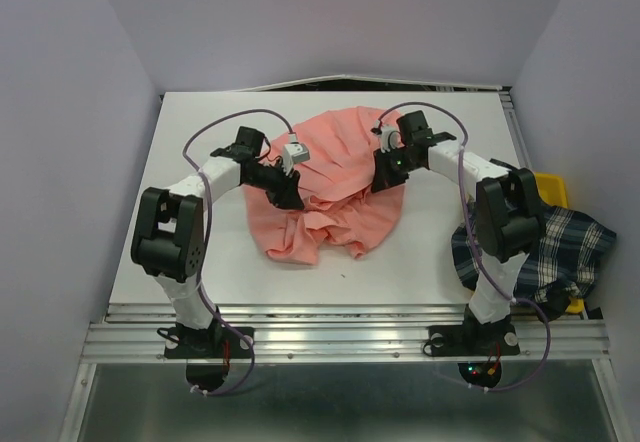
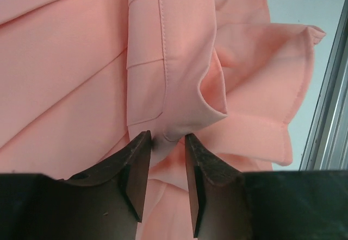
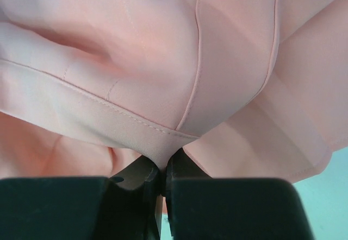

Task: Fold and stack the skirts
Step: Flatten the skirt out

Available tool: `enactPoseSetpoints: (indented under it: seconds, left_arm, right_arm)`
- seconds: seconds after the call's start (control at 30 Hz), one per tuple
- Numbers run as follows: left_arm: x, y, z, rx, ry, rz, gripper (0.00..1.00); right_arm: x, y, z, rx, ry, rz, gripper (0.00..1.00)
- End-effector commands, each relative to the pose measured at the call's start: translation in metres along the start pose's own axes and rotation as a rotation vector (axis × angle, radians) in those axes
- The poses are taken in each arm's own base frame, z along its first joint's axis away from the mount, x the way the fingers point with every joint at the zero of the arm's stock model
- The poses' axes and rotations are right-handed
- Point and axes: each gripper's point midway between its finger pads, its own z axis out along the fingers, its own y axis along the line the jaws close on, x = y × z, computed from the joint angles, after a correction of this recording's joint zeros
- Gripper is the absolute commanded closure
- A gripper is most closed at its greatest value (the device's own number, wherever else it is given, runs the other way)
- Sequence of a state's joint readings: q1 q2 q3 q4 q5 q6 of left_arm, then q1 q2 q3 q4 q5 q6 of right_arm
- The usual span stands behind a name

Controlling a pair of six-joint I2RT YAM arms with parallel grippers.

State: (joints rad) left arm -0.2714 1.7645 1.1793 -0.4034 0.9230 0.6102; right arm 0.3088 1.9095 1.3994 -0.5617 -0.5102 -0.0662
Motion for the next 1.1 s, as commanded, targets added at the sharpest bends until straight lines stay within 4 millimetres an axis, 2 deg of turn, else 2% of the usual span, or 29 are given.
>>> enactPoseSetpoints:
  seconds: [0.0, 0.03, 0.07, 0.2, 0.37, 0.43, 0.47, 0.53, 0.57, 0.63, 0.67, 0.7, 0.73, 0.8, 1.0, 1.07]
  left_arm:
    - [-0.02, -0.017, -0.016, -0.026, -0.013, 0.116, 0.56]
    - [-0.021, -0.018, -0.016, -0.034, -0.015, 0.127, 0.51]
    - [-0.02, -0.019, -0.015, -0.043, -0.018, 0.129, 0.5]
    - [-0.022, -0.023, -0.009, -0.082, -0.006, 0.166, 0.49]
    - [-0.024, -0.024, 0.002, -0.145, -0.011, 0.213, 0.48]
    - [-0.026, -0.023, 0.004, -0.203, -0.009, 0.238, 0.47]
    - [-0.024, -0.016, 0.005, -0.259, -0.009, 0.253, 0.47]
    - [-0.03, -0.015, 0.003, -0.32, -0.026, 0.279, 0.47]
    - [-0.03, -0.019, 0.009, -0.334, -0.038, 0.31, 0.47]
    - [-0.033, -0.018, 0.003, -0.411, -0.043, 0.358, 0.46]
    - [-0.033, -0.023, 0.008, -0.419, -0.059, 0.4, 0.37]
    - [-0.039, -0.024, 0.0, -0.47, -0.078, 0.433, 0.33]
    - [-0.033, -0.026, 0.002, -0.484, -0.078, 0.474, 0.32]
    - [-0.035, -0.036, 0.0, -0.52, -0.086, 0.535, 0.32]
    - [-0.014, -0.049, 0.012, -0.578, -0.022, 0.673, 0.32]
    - [-0.008, -0.048, 0.013, -0.628, -0.005, 0.71, 0.32]
  right_arm:
    - [-0.025, 0.009, -0.007, -0.039, -0.056, 0.038, 0.99]
    - [-0.027, 0.011, -0.007, -0.048, -0.063, 0.034, 0.99]
    - [-0.029, 0.012, -0.007, -0.054, -0.07, 0.067, 0.99]
    - [-0.033, 0.02, -0.006, -0.093, -0.077, 0.107, 0.99]
    - [-0.034, 0.02, -0.004, -0.095, -0.075, 0.12, 0.99]
    - [-0.034, 0.02, -0.004, -0.098, -0.076, 0.125, 0.99]
    - [-0.033, 0.02, -0.004, -0.098, -0.073, 0.13, 0.99]
    - [-0.032, 0.019, -0.001, -0.096, -0.066, 0.139, 0.99]
    - [-0.031, 0.018, 0.0, -0.095, -0.064, 0.145, 0.99]
    - [-0.031, 0.018, 0.002, -0.1, -0.06, 0.162, 0.99]
    - [-0.031, 0.019, 0.003, -0.105, -0.056, 0.179, 0.99]
    - [-0.031, 0.02, 0.004, -0.114, -0.054, 0.187, 0.99]
    - [-0.03, 0.02, 0.007, -0.12, -0.048, 0.198, 0.99]
    - [-0.03, 0.022, 0.01, -0.137, -0.04, 0.222, 0.99]
    - [-0.025, 0.023, 0.021, -0.174, -0.012, 0.271, 0.99]
    - [-0.026, 0.019, 0.021, -0.173, -0.013, 0.288, 0.99]
